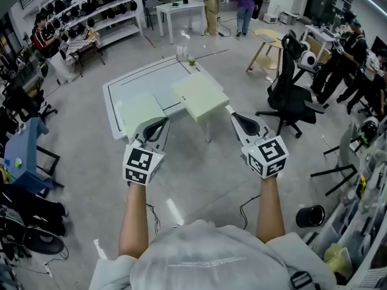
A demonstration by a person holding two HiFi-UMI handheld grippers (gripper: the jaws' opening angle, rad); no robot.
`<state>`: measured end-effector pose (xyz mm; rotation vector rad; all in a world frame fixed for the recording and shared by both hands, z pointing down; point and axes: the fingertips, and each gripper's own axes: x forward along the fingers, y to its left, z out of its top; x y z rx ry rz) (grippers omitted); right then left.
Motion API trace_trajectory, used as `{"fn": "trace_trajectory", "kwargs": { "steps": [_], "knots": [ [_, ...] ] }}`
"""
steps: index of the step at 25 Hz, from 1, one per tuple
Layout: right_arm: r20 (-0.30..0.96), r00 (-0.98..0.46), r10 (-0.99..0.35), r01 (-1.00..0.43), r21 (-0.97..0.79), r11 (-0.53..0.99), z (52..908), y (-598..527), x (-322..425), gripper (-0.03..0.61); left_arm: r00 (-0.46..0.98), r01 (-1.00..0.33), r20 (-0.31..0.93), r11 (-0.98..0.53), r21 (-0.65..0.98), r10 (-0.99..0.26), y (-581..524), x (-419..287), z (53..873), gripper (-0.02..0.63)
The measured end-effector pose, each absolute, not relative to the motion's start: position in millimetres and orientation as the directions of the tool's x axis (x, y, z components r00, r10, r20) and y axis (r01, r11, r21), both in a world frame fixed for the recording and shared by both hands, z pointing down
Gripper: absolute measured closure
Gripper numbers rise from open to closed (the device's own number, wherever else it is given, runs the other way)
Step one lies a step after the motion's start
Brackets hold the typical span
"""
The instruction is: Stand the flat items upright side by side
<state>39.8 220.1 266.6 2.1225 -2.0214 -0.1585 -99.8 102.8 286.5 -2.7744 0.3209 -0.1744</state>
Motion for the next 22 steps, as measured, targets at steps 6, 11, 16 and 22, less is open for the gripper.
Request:
{"fn": "trace_trajectory", "kwargs": {
  "steps": [6, 11, 16, 22],
  "knots": [
    [0.101, 0.038, -0.994, -0.976, 0.219, -0.015, 285, 238, 71, 0.529, 0.939, -0.289, 0.113, -0.923, -0.255, -0.325, 110, -82, 306, 0.592],
    [0.138, 0.013, -0.990, -0.982, 0.189, 0.013, 296, 247, 94, 0.410, 0.941, -0.297, 0.108, -0.935, -0.194, -0.321, 117, -63, 308, 0.450],
    [0.136, -0.009, -0.991, -0.989, 0.145, 0.029, 300, 250, 121, 0.362, 0.934, -0.307, 0.132, -0.934, -0.181, -0.332, 117, -38, 315, 0.410],
    [0.156, 0.016, -0.988, -0.991, 0.134, 0.005, 306, 235, 150, 0.358, 0.883, -0.373, 0.249, -0.917, -0.142, -0.398, 86, -19, 342, 0.431]
  ]
}}
